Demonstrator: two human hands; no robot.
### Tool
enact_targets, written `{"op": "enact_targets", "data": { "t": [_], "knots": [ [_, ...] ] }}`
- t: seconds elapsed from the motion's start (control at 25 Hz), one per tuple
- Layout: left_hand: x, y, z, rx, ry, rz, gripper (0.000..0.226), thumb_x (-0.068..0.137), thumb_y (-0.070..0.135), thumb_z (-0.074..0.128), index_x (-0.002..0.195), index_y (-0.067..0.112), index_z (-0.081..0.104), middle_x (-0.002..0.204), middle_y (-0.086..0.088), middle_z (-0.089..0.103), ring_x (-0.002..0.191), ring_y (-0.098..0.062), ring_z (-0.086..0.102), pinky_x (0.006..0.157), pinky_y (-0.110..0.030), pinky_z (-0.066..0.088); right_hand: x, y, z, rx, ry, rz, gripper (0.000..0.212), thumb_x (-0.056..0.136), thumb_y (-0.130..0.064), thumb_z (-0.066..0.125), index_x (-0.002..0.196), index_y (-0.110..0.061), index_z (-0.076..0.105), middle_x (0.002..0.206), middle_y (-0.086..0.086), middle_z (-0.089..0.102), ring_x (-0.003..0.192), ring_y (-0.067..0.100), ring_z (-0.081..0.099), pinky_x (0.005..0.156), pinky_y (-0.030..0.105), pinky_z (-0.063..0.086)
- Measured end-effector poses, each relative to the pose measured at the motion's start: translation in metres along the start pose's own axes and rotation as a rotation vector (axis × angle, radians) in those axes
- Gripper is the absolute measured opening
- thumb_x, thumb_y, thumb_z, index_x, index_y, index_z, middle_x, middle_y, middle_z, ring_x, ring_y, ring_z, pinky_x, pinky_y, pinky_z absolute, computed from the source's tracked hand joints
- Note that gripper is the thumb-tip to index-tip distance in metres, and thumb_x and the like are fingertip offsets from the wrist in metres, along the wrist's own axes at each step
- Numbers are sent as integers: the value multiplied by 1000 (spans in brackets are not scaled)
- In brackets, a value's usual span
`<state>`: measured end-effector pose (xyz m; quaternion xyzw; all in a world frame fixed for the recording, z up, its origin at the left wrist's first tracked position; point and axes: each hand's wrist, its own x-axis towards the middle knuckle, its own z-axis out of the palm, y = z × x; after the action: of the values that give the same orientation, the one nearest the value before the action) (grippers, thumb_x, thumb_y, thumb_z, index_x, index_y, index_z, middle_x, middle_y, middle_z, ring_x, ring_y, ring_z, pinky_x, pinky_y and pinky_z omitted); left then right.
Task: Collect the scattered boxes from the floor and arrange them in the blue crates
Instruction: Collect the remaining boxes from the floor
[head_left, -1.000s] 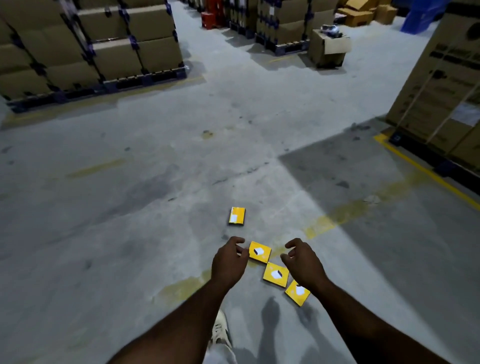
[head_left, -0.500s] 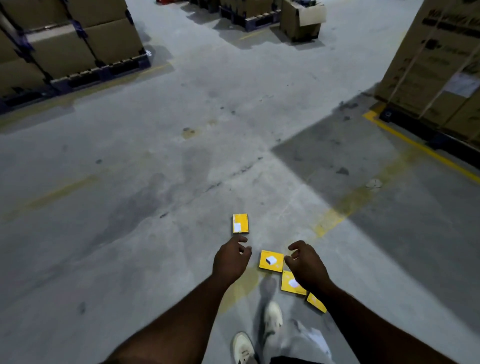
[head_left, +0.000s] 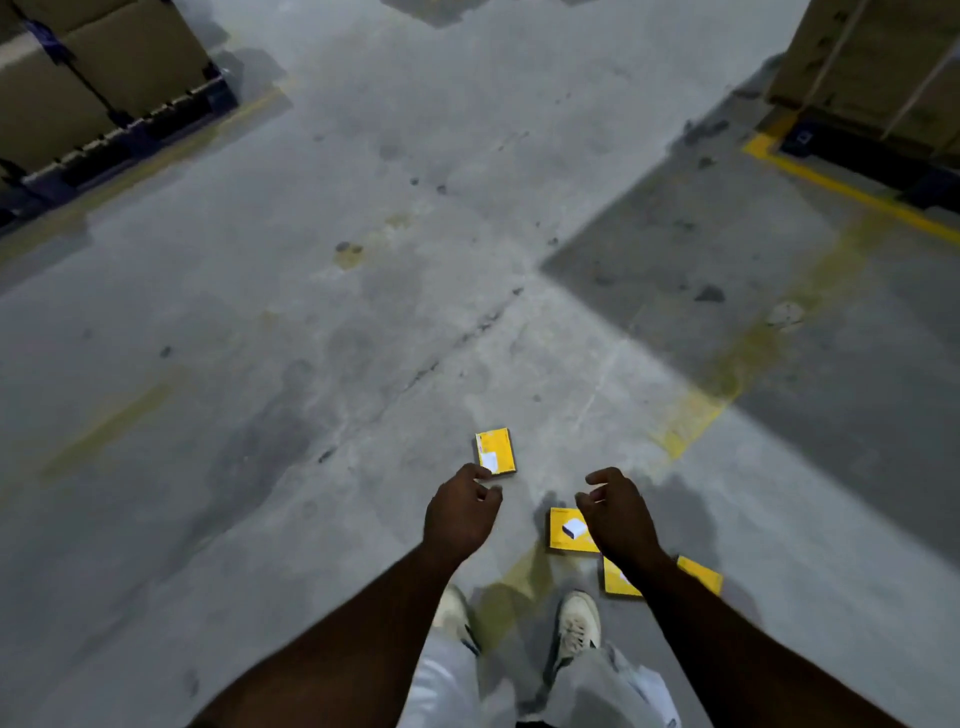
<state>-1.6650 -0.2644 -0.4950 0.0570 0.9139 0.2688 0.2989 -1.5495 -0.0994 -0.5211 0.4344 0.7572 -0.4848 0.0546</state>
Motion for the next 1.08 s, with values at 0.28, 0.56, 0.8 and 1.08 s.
{"op": "enact_targets", "data": {
  "t": [0.28,0.56,0.8,1.08],
  "knots": [
    [140,-14,53,7,-170,-58,31,88,35,67,114,19,63,102,-6,74,106,-26,68,92,-35,50,89,37,57,118,223,209,28,88,-18,66,114,-14,58,102,9,60,91,24,61,79,33,44],
    [331,-127,205,254,-259,-24,49,89,39,70,123,6,56,122,-16,66,119,-32,60,93,-32,44,215,181,227,293,569,552,23,84,-21,73,100,-11,60,106,12,65,104,30,60,89,39,46],
    [442,-230,325,344,-241,-129,68,86,48,65,132,2,46,133,-22,52,120,-39,53,97,-39,44,278,317,341,230,633,743,41,84,-27,67,114,-2,58,104,20,60,103,39,58,82,40,45],
    [517,-269,377,336,171,-271,107,66,69,75,136,-1,35,136,-22,43,125,-37,46,106,-45,38,334,362,393,339,599,1044,108,70,-56,79,145,1,26,140,28,38,128,44,43,105,46,38]
  ]
}}
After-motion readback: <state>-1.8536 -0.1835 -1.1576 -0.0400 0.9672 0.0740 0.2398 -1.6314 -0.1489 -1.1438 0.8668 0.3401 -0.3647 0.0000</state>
